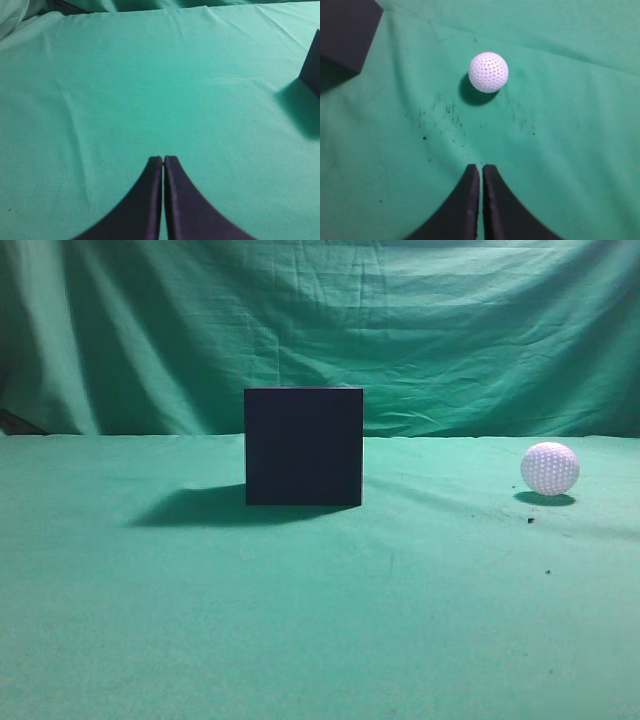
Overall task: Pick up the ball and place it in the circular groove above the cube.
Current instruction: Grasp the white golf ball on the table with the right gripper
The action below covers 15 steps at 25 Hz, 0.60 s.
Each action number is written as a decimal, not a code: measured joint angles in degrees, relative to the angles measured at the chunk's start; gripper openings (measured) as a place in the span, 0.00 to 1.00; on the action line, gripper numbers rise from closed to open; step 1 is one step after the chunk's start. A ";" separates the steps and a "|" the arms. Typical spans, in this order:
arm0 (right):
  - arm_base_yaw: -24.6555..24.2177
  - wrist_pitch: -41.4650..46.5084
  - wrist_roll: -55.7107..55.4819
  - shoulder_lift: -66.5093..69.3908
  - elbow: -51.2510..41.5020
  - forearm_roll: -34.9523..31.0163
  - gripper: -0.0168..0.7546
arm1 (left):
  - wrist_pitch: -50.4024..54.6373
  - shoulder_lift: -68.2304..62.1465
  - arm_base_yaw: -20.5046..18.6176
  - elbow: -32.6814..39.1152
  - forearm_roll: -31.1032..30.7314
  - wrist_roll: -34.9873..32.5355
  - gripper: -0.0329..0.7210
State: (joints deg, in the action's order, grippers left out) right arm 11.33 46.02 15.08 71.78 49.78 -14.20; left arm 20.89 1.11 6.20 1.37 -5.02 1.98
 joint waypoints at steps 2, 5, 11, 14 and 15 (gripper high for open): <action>1.80 1.07 -2.44 5.46 3.52 2.21 0.02 | 0.00 0.00 0.00 0.00 0.00 0.00 0.04; 4.48 1.68 -4.66 11.83 7.47 6.41 0.02 | 0.00 0.00 0.00 0.00 0.00 0.00 0.04; 8.74 2.61 -6.39 21.38 13.90 11.18 0.08 | 0.00 0.00 0.00 0.00 0.00 0.00 0.04; 8.98 2.61 -6.53 24.77 16.02 11.65 0.27 | 0.00 0.00 0.00 0.00 0.00 0.00 0.04; 8.98 2.06 -6.62 25.71 16.37 12.08 0.37 | 0.00 0.00 0.00 0.00 0.00 0.00 0.04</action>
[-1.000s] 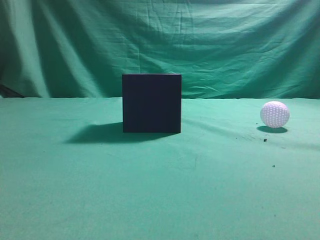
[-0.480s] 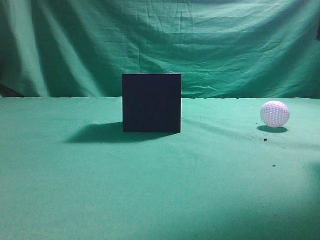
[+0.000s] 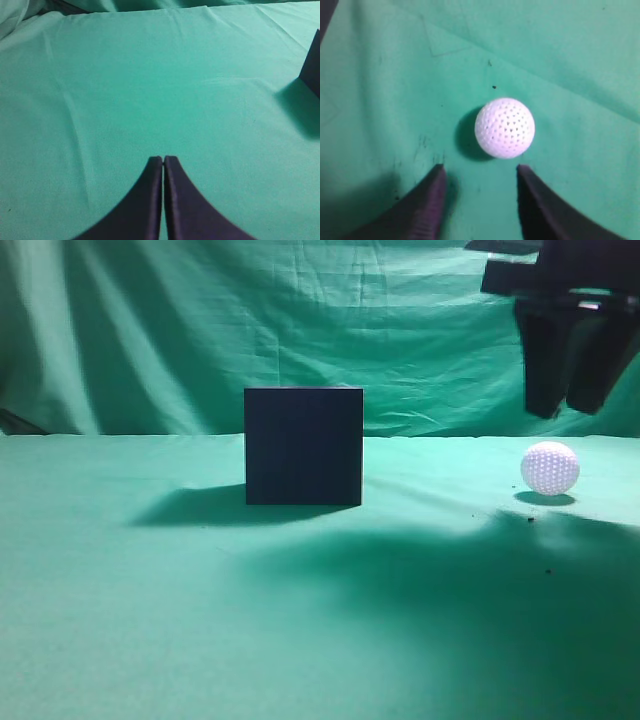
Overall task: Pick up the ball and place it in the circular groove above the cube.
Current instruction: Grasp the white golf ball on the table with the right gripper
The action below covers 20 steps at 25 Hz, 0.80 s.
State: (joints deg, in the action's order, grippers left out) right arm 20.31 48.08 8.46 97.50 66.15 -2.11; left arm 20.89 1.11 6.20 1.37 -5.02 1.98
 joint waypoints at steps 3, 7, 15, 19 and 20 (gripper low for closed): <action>0.00 -2.90 -0.13 1.91 0.23 1.09 0.63 | 0.00 0.00 0.00 0.00 0.00 0.00 0.04; 0.00 -6.64 -2.31 4.43 0.27 2.77 0.75 | 0.00 0.00 0.00 0.00 0.00 0.00 0.04; 0.00 -9.77 -4.56 9.11 0.36 3.63 0.75 | 0.00 0.00 0.00 0.00 0.00 0.00 0.04; 0.00 -10.11 -5.02 10.63 0.40 3.63 0.75 | 0.00 0.00 0.00 0.00 0.00 0.00 0.04; 0.00 -10.11 -5.16 10.63 0.40 3.63 0.67 | 0.00 0.00 0.00 0.00 0.00 0.00 0.04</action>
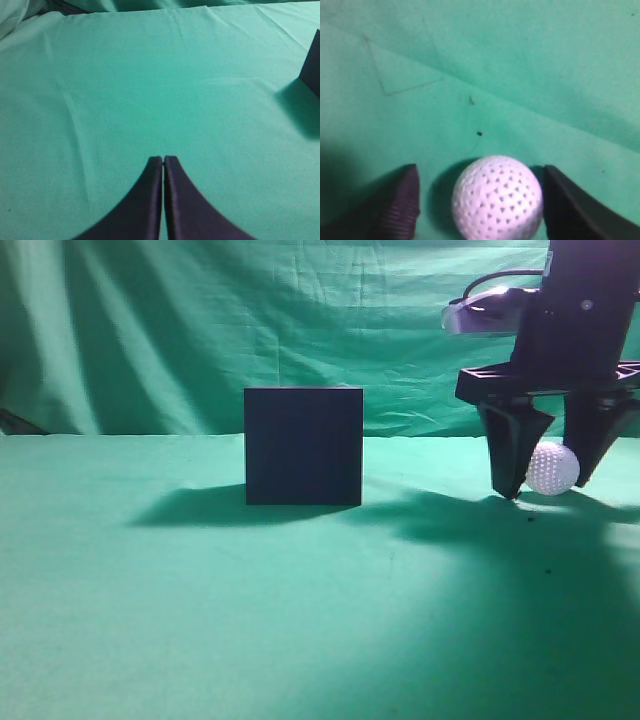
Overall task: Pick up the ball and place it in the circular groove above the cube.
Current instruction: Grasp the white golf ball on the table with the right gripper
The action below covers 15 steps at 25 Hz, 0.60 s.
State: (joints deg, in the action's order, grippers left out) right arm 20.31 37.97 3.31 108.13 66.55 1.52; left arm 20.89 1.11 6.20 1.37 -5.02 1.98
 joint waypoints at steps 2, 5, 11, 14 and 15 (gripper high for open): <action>0.00 -0.14 -0.35 0.00 0.10 0.00 0.55 | 0.00 0.00 0.00 0.00 0.00 0.00 0.04; 0.00 0.31 -0.70 0.00 0.36 0.00 0.42 | 0.00 0.00 0.00 0.00 0.00 0.00 0.04; 0.00 10.68 -1.24 0.16 9.11 -1.14 0.42 | 0.00 0.00 0.00 0.00 0.00 0.00 0.04; 0.63 15.14 -1.38 -1.66 15.67 -4.59 0.42 | 0.00 0.00 0.00 0.00 0.00 0.00 0.04; 1.38 15.79 -1.38 -2.28 17.58 -6.24 0.42 | 0.00 0.00 0.00 0.00 0.00 0.00 0.04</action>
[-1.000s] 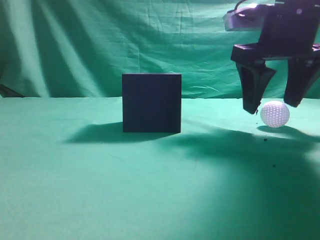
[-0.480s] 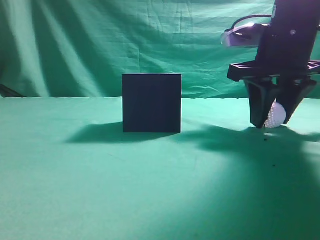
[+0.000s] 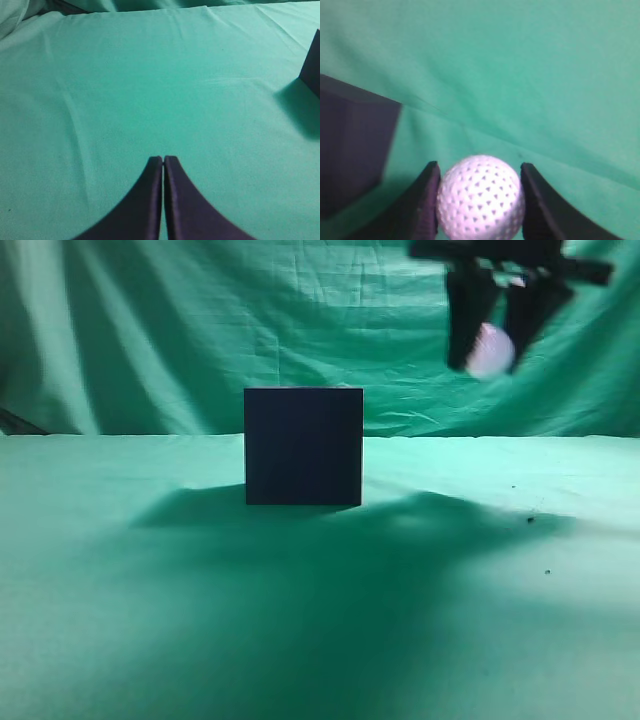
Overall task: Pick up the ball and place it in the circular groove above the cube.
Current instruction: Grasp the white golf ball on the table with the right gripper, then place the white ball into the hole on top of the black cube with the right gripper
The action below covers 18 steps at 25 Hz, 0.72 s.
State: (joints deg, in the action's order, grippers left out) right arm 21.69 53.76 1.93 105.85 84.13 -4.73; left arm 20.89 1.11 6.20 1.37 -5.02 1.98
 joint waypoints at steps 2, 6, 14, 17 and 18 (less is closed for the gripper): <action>2.02 0.57 1.56 -0.98 2.89 -3.66 0.42 | 0.00 0.00 0.00 0.00 0.00 0.00 0.04; 8.55 -1.73 7.61 -1.25 4.08 -6.55 0.42 | 0.00 0.00 0.00 0.00 0.00 0.00 0.04; 13.93 -7.01 10.43 2.51 4.29 -7.13 0.42 | 0.00 0.00 0.00 0.00 0.00 0.00 0.04; 13.93 -7.60 10.43 3.85 4.29 -5.86 0.42 | 0.00 0.00 0.00 0.00 0.00 0.00 0.04; 13.93 -8.05 10.43 3.96 4.29 -5.53 0.42 | 0.00 0.00 0.00 0.00 0.00 0.00 0.04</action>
State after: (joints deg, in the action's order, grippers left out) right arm 35.61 45.71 12.35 109.81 88.42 -10.26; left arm 20.89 1.11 6.20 1.37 -5.02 1.98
